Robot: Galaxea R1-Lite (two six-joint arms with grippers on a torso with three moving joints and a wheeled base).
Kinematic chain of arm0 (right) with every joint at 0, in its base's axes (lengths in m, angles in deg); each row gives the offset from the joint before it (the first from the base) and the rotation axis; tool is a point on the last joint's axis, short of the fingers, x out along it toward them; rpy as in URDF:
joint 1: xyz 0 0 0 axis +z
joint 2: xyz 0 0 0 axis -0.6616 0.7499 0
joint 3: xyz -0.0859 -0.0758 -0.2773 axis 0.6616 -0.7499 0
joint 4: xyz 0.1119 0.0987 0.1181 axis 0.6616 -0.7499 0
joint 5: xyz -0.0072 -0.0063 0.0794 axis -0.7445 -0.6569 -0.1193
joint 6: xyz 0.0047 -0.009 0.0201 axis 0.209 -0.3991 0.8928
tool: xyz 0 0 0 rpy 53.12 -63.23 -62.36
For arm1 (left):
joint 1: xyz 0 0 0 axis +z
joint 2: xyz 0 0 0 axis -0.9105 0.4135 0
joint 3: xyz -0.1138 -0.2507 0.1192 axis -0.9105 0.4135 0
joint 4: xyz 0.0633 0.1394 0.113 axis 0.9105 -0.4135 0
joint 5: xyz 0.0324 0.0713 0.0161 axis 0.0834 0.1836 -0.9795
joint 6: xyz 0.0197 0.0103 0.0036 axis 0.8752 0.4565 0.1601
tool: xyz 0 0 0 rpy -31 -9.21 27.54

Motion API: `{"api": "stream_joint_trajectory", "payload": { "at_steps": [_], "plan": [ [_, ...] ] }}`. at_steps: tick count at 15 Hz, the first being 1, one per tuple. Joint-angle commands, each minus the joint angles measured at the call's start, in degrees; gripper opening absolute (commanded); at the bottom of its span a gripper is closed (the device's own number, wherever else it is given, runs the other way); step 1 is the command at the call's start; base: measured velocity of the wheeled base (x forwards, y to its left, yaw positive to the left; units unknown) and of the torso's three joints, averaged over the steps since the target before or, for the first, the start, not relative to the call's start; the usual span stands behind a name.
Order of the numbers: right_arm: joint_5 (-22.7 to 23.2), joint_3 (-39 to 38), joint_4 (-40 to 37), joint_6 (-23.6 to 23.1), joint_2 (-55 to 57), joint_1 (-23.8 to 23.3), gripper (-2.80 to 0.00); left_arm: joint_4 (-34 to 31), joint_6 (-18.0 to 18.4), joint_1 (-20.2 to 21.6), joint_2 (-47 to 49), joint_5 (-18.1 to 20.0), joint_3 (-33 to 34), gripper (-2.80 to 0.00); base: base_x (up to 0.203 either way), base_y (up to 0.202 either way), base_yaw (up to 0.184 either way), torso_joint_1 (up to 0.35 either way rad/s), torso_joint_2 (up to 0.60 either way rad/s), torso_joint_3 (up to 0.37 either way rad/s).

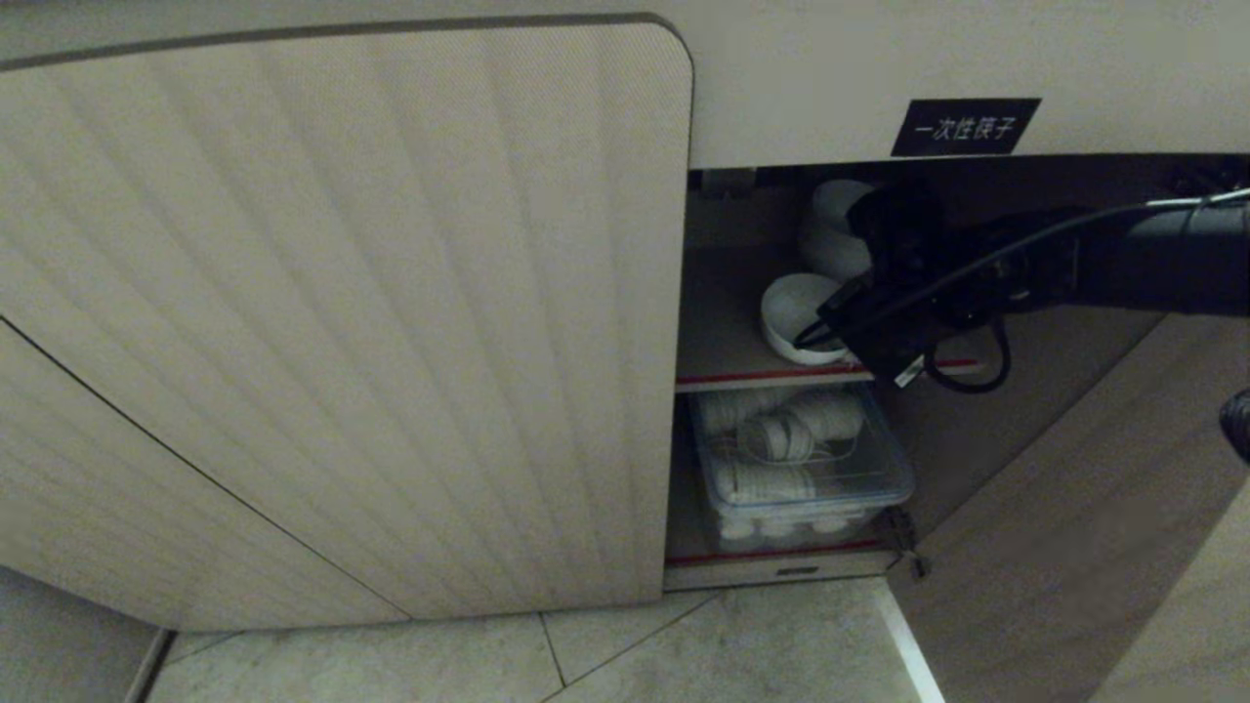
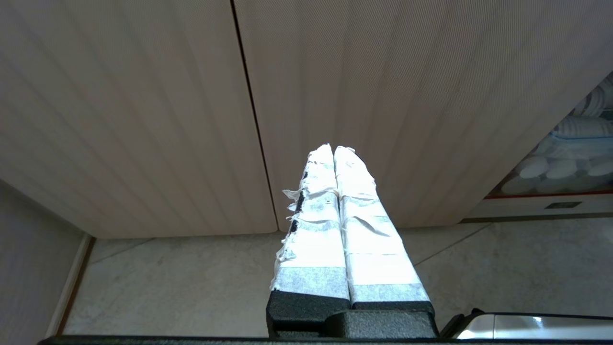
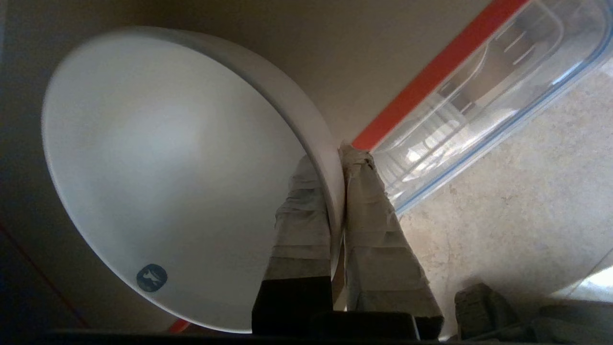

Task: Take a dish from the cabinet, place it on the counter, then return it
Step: Put it back into the cabinet

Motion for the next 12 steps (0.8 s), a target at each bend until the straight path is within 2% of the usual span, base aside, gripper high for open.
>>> {"api": "stream_joint_trajectory", "payload": {
  "at_steps": [1,7,10,12],
  "plan": [
    [-0.06,2.28,-1.41,0.46,1.37,-0.32,-2.8,0.01,-0.04,0.02,-0.02,-0.05,0.0,-2.8,0.0,0.0,0.0,0.0,0.0,0.0],
    [0.2,2.72,-1.69,0.6,1.88,-0.82,-2.8,0.01,-0.04,0.02,-0.02,-0.05,0.0,-2.8,0.0,0.0,0.0,0.0,0.0,0.0],
    [0.2,4.17,-2.57,2.82,2.34,-0.82,-2.8,0.01,-0.04,0.02,-0.02,-0.05,0.0,-2.8,0.0,0.0,0.0,0.0,0.0,0.0],
    [0.12,6.93,-5.99,4.25,3.51,-0.82,-2.8,0.01,-0.04,0.02,-0.02,-0.05,0.0,-2.8,0.0,0.0,0.0,0.0,0.0,0.0]
  ]
}}
